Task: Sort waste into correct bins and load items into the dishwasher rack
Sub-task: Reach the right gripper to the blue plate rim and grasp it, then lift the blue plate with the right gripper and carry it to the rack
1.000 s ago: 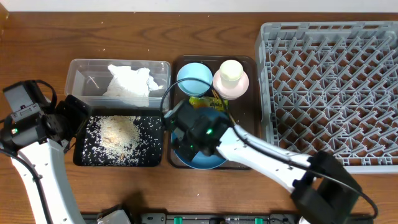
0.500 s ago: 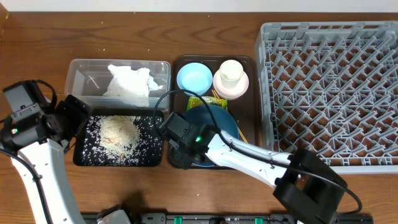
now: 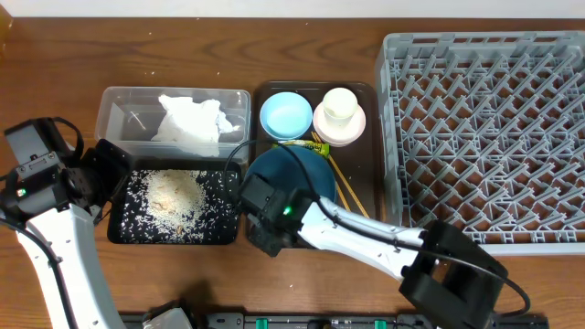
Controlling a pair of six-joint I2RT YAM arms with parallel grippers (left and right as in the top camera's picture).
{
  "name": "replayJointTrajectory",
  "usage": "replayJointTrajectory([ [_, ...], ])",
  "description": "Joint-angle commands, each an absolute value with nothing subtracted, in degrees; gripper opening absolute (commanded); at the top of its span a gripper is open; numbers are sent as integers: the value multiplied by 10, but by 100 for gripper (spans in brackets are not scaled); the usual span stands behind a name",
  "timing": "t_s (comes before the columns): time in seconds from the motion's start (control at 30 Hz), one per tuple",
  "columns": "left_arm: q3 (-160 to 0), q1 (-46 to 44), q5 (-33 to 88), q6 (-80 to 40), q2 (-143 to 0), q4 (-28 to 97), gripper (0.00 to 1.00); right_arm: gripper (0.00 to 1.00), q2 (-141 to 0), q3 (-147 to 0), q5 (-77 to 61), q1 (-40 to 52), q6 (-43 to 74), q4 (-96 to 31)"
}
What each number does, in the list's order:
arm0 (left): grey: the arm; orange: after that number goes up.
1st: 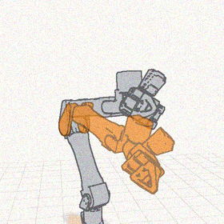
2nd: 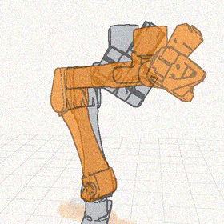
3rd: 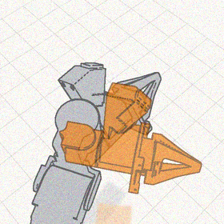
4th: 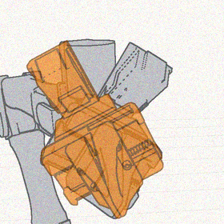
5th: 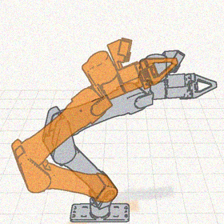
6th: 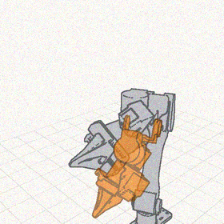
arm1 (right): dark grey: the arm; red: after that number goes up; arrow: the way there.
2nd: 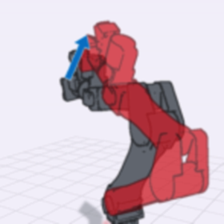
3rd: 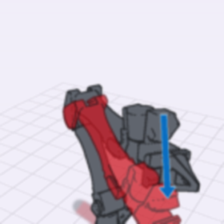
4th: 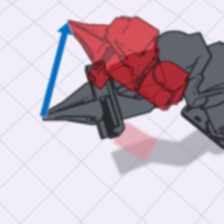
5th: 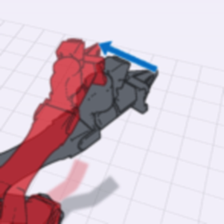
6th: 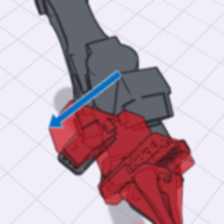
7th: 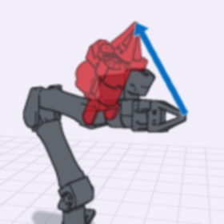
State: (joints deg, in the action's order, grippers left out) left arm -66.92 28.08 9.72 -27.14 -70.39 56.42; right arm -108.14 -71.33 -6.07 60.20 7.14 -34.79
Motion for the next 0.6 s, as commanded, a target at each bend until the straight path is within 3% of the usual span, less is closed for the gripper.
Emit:
replayJointTrajectory([
  [0.0, -679, 283, 94, -268, -704, 565, 91, 6, -1088, -722, -65, 608, 77, -351],
  [0.03, -679, 283, 94, -268, -704, 565, 92, 1, -1088, -722, -66, 608, 77, -353],
  [0.33, -679, 283, 94, -268, -704, 565, 92, 1, -1061, -723, -90, 608, 94, -372],
  [0.57, -679, 283, 94, -268, -704, 565, 92, 1, -938, -727, -109, 605, 93, -373],
])
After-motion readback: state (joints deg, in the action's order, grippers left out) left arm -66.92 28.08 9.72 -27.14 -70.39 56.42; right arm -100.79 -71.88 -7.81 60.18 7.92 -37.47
